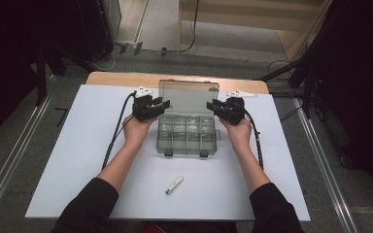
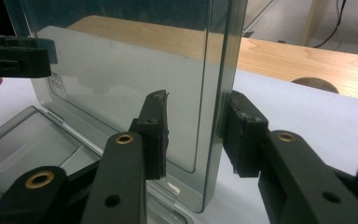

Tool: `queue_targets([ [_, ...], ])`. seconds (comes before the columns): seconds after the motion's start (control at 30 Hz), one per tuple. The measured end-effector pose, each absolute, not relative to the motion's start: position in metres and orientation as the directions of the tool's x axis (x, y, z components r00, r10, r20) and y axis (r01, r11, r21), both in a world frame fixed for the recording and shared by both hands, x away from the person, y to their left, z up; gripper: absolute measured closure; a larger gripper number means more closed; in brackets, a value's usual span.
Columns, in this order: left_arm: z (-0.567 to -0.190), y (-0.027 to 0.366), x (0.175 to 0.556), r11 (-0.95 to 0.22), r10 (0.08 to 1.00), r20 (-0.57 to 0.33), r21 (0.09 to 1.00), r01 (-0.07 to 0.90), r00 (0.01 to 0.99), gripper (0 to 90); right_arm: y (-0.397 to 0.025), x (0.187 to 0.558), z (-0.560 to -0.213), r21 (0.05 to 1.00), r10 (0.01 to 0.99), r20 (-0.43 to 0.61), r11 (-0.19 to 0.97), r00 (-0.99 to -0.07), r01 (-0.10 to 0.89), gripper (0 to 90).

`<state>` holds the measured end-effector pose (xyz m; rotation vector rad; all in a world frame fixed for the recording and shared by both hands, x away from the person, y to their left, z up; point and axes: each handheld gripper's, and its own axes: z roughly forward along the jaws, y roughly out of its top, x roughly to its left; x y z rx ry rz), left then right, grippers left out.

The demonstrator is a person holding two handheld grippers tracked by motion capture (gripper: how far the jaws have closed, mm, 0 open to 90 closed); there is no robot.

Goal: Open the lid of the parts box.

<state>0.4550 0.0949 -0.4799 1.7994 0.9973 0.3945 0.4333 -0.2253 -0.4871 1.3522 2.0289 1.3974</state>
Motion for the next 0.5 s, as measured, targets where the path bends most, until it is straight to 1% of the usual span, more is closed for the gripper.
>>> queue_targets([
  [0.07, -0.4823, 0.0949, 0.4575, -0.135, 0.777, -0.197, 0.876, 0.463, 0.598, 58.5, -0.2249, 0.4341, -0.489, 0.852, 0.841, 0.228, 0.071, -0.491, 0.518, 64.3],
  [0.2, -0.4841, 0.0941, 0.4588, -0.136, 0.779, -0.194, 0.876, 0.462, 0.596, 58.0, -0.224, 0.4352, -0.4911, 0.851, 0.845, 0.226, 0.071, -0.485, 0.52, 64.2],
  [0.5, -0.4904, 0.0933, 0.4637, -0.105, 0.778, -0.226, 0.873, 0.476, 0.587, 56.2, -0.2235, 0.4388, -0.497, 0.848, 0.849, 0.245, 0.048, -0.469, 0.528, 62.4],
])
